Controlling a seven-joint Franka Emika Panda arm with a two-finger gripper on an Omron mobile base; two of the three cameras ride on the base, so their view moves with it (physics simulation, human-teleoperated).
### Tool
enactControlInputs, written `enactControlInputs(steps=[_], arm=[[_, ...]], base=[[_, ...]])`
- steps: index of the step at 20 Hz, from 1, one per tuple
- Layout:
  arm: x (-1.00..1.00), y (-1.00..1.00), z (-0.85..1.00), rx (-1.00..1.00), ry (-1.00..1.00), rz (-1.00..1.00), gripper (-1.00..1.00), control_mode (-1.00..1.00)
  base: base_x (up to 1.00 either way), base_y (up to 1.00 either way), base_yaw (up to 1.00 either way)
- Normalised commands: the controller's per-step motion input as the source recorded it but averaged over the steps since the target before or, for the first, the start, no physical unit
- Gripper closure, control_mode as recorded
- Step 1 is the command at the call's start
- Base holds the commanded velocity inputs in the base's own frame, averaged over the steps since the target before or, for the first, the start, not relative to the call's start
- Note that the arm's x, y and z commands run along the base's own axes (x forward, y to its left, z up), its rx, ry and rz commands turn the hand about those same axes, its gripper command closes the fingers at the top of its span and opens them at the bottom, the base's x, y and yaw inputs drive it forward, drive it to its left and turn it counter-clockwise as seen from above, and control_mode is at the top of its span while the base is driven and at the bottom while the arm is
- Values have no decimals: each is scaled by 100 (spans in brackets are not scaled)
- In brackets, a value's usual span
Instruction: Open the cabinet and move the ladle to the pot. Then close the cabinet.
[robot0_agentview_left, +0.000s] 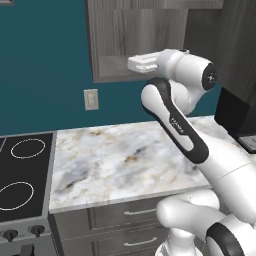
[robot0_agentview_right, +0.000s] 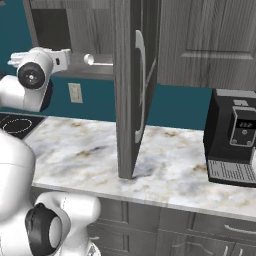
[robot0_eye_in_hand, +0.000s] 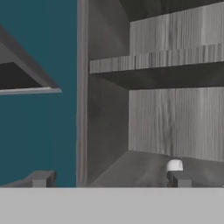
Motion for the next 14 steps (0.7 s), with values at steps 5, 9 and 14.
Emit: enactControlInputs(steps=[5,9,14], arm=[[62,0,0,0,0,0,-100,-100],[39,-3,-1,0,2,0,-100,-100],[0,-10,-7,0,1,0,-100,-100]], base=[[0,0,0],[0,0,0],[0,0,0]])
